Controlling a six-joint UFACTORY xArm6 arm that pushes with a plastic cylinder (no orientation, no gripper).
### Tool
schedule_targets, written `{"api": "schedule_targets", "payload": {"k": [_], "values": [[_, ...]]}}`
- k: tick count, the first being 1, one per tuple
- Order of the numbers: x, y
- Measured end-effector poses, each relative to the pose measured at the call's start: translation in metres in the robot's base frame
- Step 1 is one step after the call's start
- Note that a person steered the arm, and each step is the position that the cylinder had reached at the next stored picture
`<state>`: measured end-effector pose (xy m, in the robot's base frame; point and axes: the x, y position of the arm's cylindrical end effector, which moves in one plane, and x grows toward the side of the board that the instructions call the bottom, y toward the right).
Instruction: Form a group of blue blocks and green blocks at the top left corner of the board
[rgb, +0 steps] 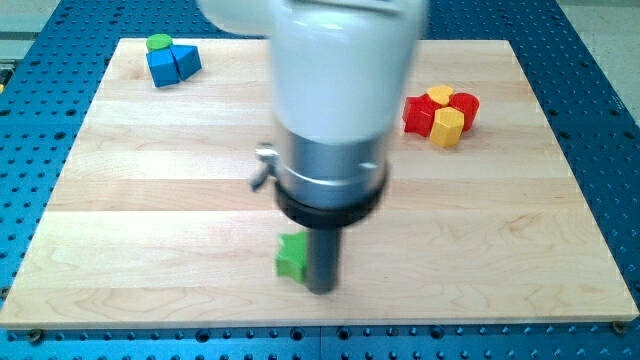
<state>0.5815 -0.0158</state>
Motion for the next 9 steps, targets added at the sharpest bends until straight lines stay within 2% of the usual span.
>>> {"api": "schedule_targets", "payload": {"k": [1,2,3,4,5,6,7,8,9], "values": [[-0.064,-0.098],[-0.138,-0.152],[-0.147,-0.142],[-0.104,-0.142],[-0.126,-0.151],[-0.168,-0.166],[-0.112,-0.179],[-0.145,-0.225],[-0.141,-0.229]]}}
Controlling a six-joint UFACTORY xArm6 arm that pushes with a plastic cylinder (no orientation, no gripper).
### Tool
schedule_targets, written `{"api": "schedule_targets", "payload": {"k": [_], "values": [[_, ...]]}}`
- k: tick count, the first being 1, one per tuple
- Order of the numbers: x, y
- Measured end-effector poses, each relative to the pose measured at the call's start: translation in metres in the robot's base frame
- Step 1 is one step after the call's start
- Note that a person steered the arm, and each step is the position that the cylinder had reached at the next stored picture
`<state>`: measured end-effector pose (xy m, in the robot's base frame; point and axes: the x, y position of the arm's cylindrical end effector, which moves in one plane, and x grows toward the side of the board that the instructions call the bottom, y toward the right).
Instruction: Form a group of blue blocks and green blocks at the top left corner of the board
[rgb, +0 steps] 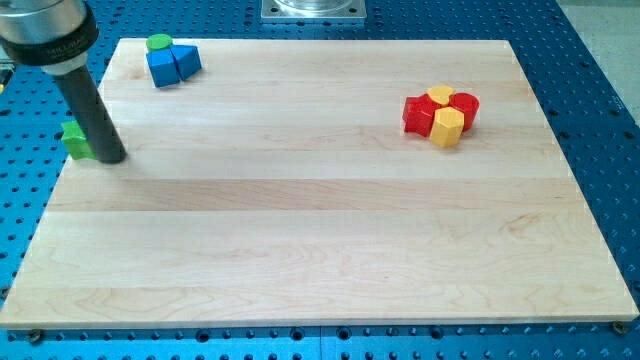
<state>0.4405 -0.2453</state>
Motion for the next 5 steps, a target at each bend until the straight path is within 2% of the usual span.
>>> {"api": "schedule_targets", "payload": {"k": [1,2,3,4,5], "values": [[0.029,-0.045],[-0.002,-0.056],[-0.09,0.007],[-0.115,0.016],[-0.1,0.0]]}}
